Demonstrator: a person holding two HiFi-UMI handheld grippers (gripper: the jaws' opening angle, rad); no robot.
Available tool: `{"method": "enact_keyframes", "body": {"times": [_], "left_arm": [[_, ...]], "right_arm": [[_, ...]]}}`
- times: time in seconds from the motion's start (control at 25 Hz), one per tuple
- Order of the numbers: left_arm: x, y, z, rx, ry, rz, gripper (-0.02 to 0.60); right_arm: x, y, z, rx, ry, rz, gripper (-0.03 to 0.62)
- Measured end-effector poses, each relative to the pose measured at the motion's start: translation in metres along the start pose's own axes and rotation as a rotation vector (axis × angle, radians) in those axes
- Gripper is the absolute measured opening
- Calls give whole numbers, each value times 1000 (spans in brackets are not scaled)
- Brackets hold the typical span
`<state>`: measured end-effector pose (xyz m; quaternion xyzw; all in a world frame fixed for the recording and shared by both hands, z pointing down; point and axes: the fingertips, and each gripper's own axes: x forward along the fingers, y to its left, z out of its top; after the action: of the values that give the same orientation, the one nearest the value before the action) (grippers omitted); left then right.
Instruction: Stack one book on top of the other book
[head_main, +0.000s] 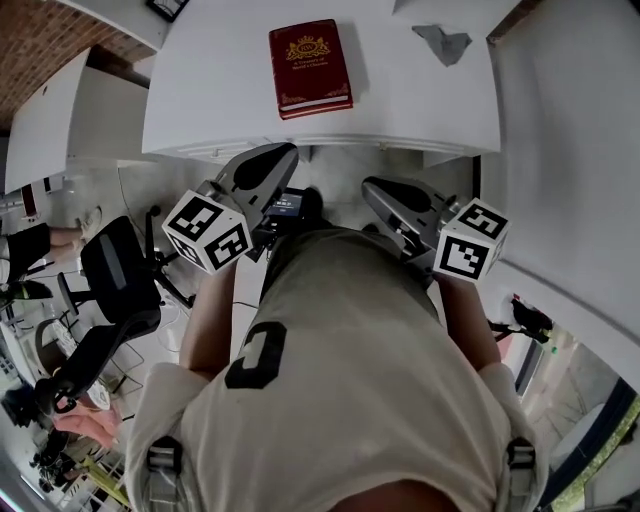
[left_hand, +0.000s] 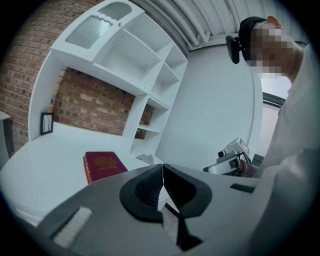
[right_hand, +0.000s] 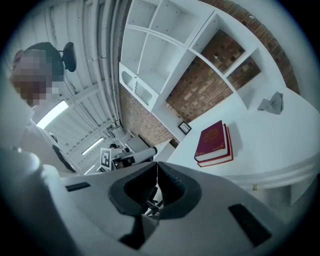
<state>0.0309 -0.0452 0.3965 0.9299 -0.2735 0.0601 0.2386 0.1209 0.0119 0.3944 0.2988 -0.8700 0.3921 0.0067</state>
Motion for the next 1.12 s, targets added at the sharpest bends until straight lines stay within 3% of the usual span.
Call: {"method": "enact_keyframes", "body": {"times": [0.28,0.52,0.88,1.12], "left_arm": [[21,-42,-18,5,36,-41,6],[14,-60,-38,23,68,8,6],[-40,-37,-47,1,67,113,5],[-85,-5,-46,41,62,142,6]], "right_arm": [[-52,-12,-17,82,-40,-30,6],[-64,-8,-37,106,11,25,6],[-27,18,-54,61,109,87,6],[27,43,-57,43,146,107,5]]}}
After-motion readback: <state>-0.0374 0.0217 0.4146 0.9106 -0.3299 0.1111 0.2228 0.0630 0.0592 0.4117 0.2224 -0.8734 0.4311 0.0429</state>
